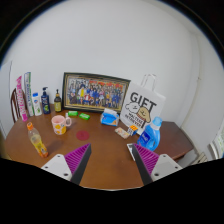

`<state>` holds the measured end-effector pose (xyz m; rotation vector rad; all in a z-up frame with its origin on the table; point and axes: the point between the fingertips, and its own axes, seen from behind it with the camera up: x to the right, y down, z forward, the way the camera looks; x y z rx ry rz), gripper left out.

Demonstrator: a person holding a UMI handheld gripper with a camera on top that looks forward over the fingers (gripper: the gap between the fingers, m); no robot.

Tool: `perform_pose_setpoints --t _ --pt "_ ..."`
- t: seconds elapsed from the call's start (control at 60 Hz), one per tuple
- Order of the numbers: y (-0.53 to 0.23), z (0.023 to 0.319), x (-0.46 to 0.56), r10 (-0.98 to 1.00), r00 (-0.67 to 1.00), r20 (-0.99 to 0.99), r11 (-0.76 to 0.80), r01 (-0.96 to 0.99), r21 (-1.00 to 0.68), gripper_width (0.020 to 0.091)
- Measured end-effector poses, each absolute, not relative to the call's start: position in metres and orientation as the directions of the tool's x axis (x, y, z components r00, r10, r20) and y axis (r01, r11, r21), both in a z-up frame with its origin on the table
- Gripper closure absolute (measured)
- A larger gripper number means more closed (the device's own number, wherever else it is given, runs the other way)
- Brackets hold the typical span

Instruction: Pour water

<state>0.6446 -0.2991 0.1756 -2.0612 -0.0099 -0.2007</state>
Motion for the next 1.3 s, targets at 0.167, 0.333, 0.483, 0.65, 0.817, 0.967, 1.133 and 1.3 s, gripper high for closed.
perform_pose_setpoints --t 0.167,0.333,0.483,0.65,0.817,0.967,1.133,1.3 --pt "-0.309 0.156 0.630 -0.050 0.989 0.137 -0.511 0.093 -0.855 0.0252" --pt "-0.325 0.131 0.586 -0.002 0.995 0.104 -0.528 0.088 -0.844 0.0253" --pt "-0.341 0.103 0.513 0.078 0.996 0.053 -0.542 0.087 -0.836 0.0251" --pt "-0.335 0.082 0.412 0.173 0.985 -0.011 -0.512 0.080 -0.856 0.0248" --pt "-0.299 0.066 0.335 0.205 0.977 -0.050 -0.449 0.048 -0.892 0.0249" --pt "-0.250 0.043 0.304 0.162 0.983 -0.085 -0.414 -0.010 -0.910 0.0255" --pt "-0.205 0.009 0.296 0.107 0.990 -0.091 -0.409 -0.039 -0.912 0.0385" --pt "-0.191 0.000 0.292 0.091 0.995 -0.028 -0.367 0.008 -0.930 0.0655"
